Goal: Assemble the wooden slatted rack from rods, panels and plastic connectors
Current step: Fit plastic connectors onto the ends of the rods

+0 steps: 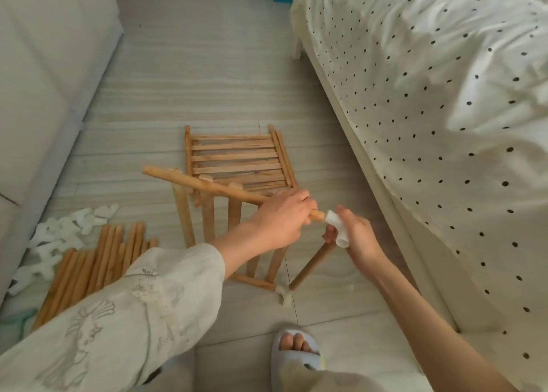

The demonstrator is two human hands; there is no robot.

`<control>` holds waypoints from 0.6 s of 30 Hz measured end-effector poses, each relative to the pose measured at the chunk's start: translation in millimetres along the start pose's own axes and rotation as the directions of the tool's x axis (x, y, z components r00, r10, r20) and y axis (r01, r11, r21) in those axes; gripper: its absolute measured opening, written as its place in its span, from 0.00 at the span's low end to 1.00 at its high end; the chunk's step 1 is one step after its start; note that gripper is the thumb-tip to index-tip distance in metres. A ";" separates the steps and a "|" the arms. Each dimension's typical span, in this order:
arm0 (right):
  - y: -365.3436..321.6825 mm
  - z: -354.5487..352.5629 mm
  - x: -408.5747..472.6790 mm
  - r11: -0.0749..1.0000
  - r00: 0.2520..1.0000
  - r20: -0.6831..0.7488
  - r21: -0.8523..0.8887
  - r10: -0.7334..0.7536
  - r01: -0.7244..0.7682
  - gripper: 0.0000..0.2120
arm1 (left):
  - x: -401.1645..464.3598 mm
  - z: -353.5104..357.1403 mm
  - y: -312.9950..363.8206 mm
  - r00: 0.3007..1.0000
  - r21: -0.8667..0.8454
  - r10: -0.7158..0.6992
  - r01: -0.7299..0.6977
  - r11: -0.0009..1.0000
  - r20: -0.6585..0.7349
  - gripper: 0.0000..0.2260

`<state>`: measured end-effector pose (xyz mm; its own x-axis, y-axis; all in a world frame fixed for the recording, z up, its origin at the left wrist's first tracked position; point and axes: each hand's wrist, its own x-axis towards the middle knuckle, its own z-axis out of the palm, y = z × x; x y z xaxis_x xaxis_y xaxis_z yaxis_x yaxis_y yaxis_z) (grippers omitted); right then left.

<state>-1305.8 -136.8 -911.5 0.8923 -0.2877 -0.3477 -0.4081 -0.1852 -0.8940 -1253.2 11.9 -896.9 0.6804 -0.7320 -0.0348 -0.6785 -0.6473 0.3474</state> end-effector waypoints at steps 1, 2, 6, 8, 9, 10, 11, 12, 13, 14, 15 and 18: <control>2.3 -0.3 2.5 1.000 0.999 -0.023 -0.011 0.027 -0.027 0.21 | 0.8 3.7 0.5 1.000 0.017 0.006 -0.005 1.000 -0.011 0.12; 1.1 0.0 6.1 0.998 0.998 -0.038 -0.039 0.049 -0.050 0.22 | 2.0 5.3 -0.4 1.000 0.017 0.005 -0.004 1.000 -0.027 0.12; -16.4 4.8 17.2 0.969 0.996 -0.049 -0.232 0.071 -0.080 0.23 | 0.2 5.2 -2.5 0.998 -0.007 -0.011 0.010 1.000 -0.062 0.10; -20.0 10.2 16.6 0.948 0.994 -0.082 -0.304 0.067 -0.089 0.25 | -4.7 7.5 -1.4 0.997 0.020 0.005 -0.003 1.000 -0.074 0.10; -19.6 13.8 15.4 0.943 0.993 -0.098 -0.318 0.071 -0.099 0.25 | -8.1 9.0 -1.5 0.997 0.022 0.010 -0.009 1.000 -0.082 0.09; -17.9 17.2 13.9 0.938 0.991 -0.110 -0.330 0.071 -0.104 0.24 | -12.0 10.0 -2.0 0.995 0.023 0.018 -0.016 1.000 -0.095 0.09; -16.3 20.4 12.1 0.934 0.990 -0.119 -0.340 0.074 -0.110 0.24 | -15.5 10.4 -2.7 0.994 0.031 0.030 -0.026 0.999 -0.110 0.09; -14.1 22.8 10.5 0.933 0.989 -0.128 -0.341 0.073 -0.113 0.23 | -18.3 10.7 -3.4 0.992 0.040 0.044 -0.040 0.998 -0.118 0.08; -11.9 24.4 8.5 0.934 0.988 -0.138 -0.339 0.065 -0.109 0.23 | -20.6 11.2 -3.9 0.991 0.045 0.055 -0.050 0.998 -0.118 0.08; -10.1 25.8 6.4 0.935 0.988 -0.145 -0.340 0.052 -0.099 0.22 | -22.5 11.3 -3.8 0.992 0.047 0.058 -0.053 0.998 -0.113 0.07; -9.5 27.5 3.9 0.936 0.989 -0.145 -0.342 0.036 -0.084 0.22 | -23.7 11.0 -3.7 0.993 0.046 0.055 -0.051 0.998 -0.106 0.08; -8.6 33.8 -3.5 0.935 0.990 -0.139 -0.348 0.018 -0.066 0.20 | -27.2 10.3 -3.8 0.993 0.026 0.047 -0.044 0.999 -0.107 0.08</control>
<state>-1298.9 -102.4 -912.2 0.8492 -0.4189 -0.3215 -0.5079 -0.4812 -0.7145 -1271.9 32.0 -906.9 0.6737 -0.7344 0.0823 -0.7150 -0.6197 0.3237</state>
